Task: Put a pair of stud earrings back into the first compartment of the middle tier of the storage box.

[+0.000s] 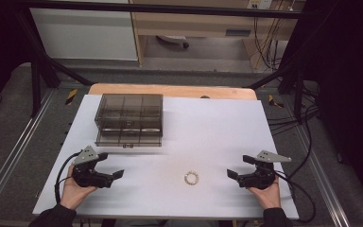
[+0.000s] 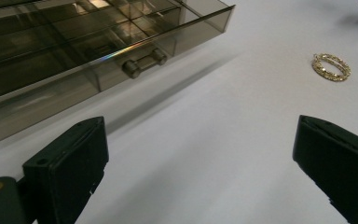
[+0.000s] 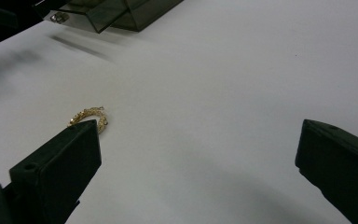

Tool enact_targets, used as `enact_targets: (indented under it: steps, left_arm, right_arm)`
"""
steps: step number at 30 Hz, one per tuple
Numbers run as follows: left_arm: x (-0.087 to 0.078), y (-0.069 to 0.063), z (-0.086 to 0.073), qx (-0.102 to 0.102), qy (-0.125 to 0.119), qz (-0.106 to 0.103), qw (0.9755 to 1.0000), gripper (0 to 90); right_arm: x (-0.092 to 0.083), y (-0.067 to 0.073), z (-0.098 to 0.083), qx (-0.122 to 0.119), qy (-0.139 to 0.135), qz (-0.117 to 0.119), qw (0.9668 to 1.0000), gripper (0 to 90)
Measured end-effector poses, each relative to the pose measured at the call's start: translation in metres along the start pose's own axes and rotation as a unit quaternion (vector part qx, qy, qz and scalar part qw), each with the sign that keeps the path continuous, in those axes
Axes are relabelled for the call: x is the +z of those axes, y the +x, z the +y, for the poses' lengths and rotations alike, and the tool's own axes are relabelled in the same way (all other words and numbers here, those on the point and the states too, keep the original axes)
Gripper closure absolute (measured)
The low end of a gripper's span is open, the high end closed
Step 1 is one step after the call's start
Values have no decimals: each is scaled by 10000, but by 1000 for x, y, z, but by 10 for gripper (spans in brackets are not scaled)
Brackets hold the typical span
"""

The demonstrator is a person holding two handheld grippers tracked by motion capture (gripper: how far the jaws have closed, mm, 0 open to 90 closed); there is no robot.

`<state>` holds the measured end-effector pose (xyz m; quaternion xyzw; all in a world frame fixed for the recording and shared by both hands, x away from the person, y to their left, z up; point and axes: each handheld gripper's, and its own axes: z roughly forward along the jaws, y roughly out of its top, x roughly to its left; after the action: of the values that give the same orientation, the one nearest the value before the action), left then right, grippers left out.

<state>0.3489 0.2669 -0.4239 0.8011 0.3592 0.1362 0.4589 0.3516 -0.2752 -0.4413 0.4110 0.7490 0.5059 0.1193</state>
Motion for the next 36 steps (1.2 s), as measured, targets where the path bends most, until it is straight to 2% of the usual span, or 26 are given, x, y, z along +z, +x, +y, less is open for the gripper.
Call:
enact_targets:
  steps: [7, 12, 13, 18, 26, 27, 29, 36]
  left_arm:
    - [11, -14, 6, 56, 105, -107, 9999, 36]
    - [23, -31, 13, 159, 231, -181, 9994, 42]
    - [23, -31, 13, 159, 231, -181, 9994, 42]
    - [39, -49, 24, 269, 327, -301, 9987, 48]
    - [65, -77, 40, 538, 545, -520, 9957, 73]
    - [65, -77, 40, 538, 545, -520, 9957, 78]
    - [74, -89, 46, 630, 585, -632, 9943, 86]
    - [94, -111, 57, 751, 679, -800, 9916, 112]
  right_arm:
    - [0, 0, 0, -18, 21, -24, 10000, 7]
    - [0, 0, 0, -38, 38, -29, 10000, 6]
    - [1, 0, 0, -43, 55, -30, 10000, 6]
    - [1, 0, -1, -50, 77, -32, 10000, 6]
    - [1, 0, -1, -54, 100, -41, 9999, 6]
    - [1, 0, -1, -43, 98, -42, 9999, 6]
    - [1, 0, -1, -45, 101, -42, 9999, 6]
    - [1, 0, -1, -32, 105, -43, 9999, 6]
